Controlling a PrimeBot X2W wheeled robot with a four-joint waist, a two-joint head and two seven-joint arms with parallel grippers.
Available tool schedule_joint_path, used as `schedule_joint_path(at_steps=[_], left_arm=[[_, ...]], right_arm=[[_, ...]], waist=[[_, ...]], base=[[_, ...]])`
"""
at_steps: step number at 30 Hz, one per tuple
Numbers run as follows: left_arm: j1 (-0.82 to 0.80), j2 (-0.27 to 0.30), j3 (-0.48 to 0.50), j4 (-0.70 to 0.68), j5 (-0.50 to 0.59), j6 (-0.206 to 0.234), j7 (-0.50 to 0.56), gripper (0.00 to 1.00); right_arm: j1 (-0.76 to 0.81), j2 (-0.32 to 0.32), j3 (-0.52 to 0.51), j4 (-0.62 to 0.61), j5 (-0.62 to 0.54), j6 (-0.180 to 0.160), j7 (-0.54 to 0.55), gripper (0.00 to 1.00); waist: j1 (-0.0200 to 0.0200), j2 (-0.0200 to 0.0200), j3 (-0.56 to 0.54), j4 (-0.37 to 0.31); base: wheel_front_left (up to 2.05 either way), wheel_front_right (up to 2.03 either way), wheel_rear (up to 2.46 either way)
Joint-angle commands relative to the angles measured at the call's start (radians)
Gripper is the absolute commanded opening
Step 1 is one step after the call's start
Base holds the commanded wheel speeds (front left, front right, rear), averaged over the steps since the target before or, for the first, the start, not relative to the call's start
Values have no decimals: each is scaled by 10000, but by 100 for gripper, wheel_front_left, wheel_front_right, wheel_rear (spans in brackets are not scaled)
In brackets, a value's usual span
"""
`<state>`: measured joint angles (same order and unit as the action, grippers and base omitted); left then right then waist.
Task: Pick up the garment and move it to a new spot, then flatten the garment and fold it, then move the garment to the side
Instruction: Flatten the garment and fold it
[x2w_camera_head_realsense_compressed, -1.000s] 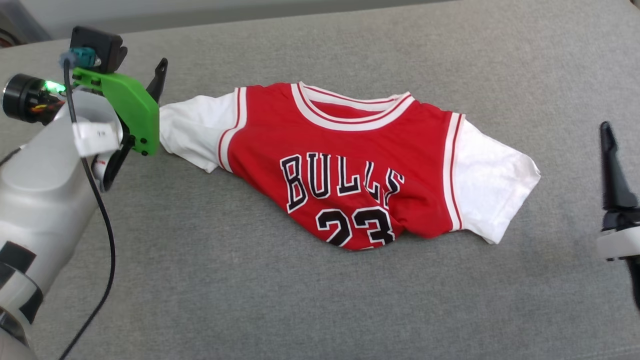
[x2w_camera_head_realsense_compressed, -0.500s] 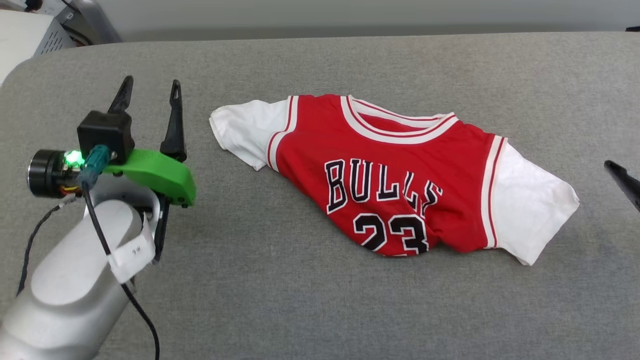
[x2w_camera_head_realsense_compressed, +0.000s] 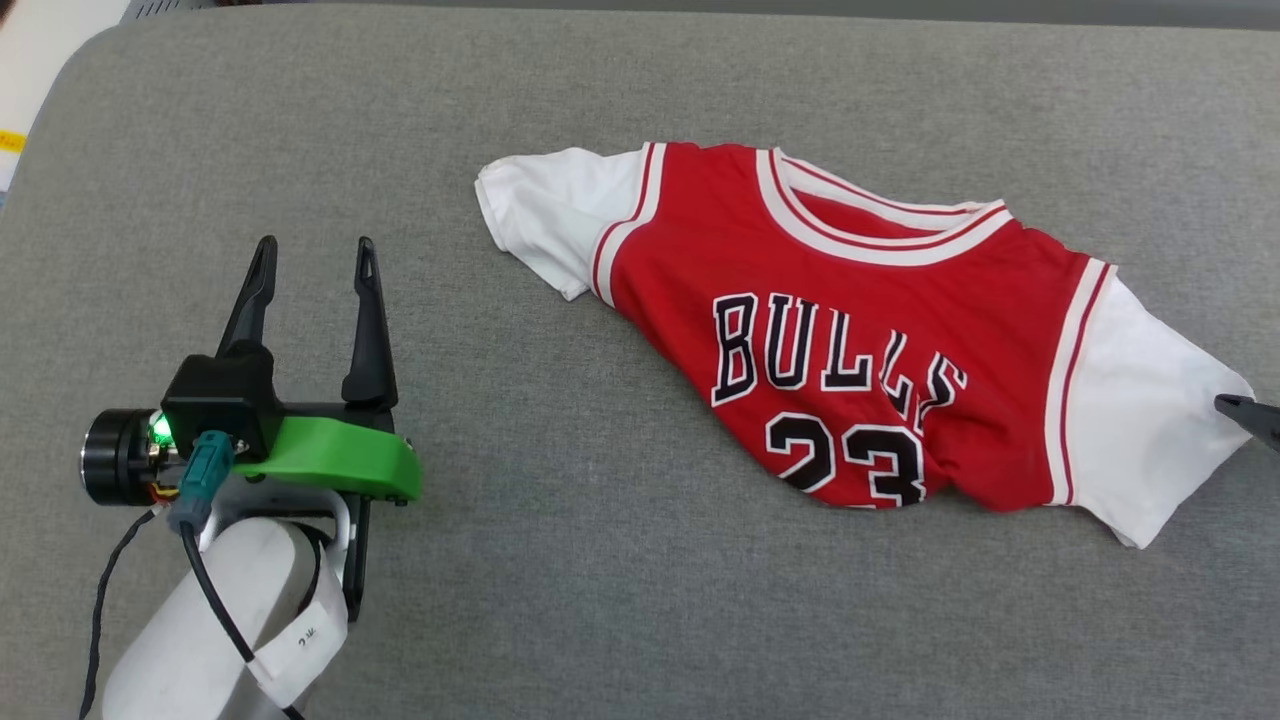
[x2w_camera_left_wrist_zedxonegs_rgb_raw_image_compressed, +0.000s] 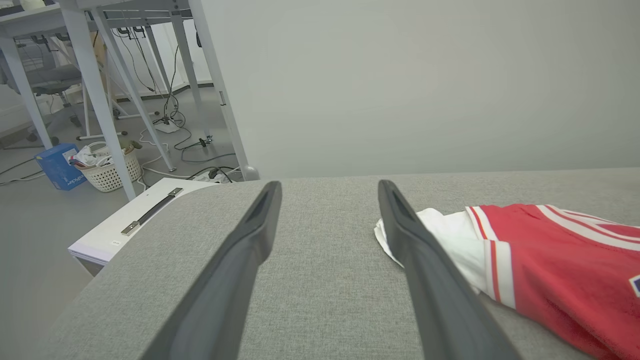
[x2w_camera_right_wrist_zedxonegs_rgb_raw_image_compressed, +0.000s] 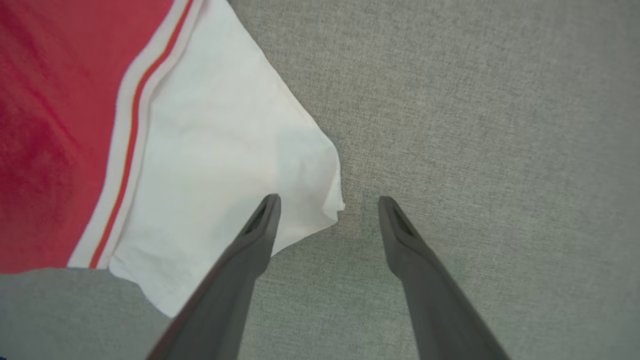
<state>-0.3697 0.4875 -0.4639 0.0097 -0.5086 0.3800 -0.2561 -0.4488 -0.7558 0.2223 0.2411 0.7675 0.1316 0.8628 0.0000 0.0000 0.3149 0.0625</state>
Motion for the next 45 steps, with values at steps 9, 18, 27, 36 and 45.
schedule_joint_path(at_steps=[9,18,27,36,45], left_arm=[[220,-665,709,330,740,-652,-56,100],[-15,-658,1308,857,1130,-1281,-56,100],[-1886,5,1431,1774,1080,-2474,293,100],[-4946,301,762,3388,376,-4281,3423,100],[-7246,130,-1075,5156,-1062,-5090,8611,100]], right_arm=[[176,682,1062,1297,72,-9,-751,100],[-152,310,1485,1023,226,-9,-2746,0],[-731,-509,1538,9,308,-9,-4483,0],[-1082,-772,1650,-945,271,-9,-4855,0],[-1322,-562,1869,-1304,151,-9,-4768,0]], waist=[[0,0,562,365],[0,0,209,-160],[0,0,10,-765],[0,0,565,-1305],[0,0,1224,-1691]], base=[[0,0,0],[0,0,0],[0,0,0],[0,0,0],[0,0,0]])
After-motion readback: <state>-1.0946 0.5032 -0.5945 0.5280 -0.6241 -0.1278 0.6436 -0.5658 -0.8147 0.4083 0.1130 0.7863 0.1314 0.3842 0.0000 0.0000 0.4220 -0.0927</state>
